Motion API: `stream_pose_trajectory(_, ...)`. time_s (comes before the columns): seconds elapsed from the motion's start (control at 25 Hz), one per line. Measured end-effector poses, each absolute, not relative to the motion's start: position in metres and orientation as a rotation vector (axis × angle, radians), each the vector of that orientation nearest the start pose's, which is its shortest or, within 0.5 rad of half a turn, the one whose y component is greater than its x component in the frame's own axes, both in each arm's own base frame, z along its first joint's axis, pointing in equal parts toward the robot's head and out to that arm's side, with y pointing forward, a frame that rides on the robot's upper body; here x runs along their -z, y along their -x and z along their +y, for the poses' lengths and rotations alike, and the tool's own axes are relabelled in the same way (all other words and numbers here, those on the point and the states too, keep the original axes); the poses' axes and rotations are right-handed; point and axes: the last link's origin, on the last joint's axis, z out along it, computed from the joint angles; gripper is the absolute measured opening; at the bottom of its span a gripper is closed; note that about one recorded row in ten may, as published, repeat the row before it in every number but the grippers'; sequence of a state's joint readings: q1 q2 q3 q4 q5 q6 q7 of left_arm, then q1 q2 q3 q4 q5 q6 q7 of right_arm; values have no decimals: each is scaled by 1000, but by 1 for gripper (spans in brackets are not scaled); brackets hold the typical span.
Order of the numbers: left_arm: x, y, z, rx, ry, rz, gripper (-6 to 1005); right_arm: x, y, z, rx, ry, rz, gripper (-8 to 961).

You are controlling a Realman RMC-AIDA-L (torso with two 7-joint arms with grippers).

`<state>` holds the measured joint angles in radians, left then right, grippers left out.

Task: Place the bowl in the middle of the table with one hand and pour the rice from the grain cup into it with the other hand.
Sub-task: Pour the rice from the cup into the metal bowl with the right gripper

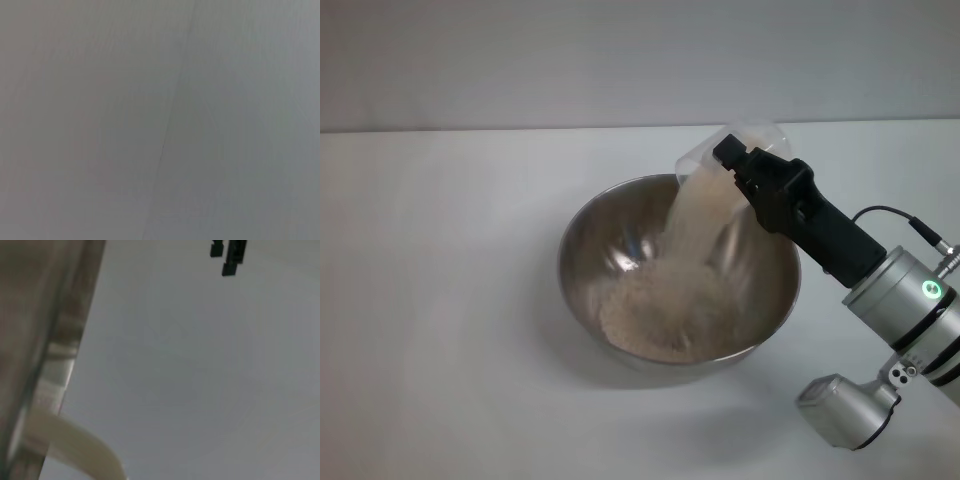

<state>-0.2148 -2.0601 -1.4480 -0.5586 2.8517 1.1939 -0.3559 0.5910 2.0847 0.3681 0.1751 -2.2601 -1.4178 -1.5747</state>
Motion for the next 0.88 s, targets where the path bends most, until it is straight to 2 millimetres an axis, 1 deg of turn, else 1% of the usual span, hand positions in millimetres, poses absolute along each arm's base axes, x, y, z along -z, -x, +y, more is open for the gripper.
stream_pose_trajectory(0.28,-54,305,323,1053,1362,-492,688,63,-219,332,168,1222,-1509,12)
stream_pose_trajectory(0.48,-53,305,325,1047,1366,-497,688,65,-216,331,211,1134,-1614,11)
stream_pose_trajectory(0.64,-52,304,328,1038,1371,-506,688,66,-217,331,257,1075,-1677,11)
stream_pose_trajectory(0.8,-52,304,330,1033,1373,-504,688,67,-215,330,248,1074,-1669,11)
stream_pose_trajectory(0.88,-52,304,330,1032,1373,-504,688,67,-214,328,215,1113,-1610,11)
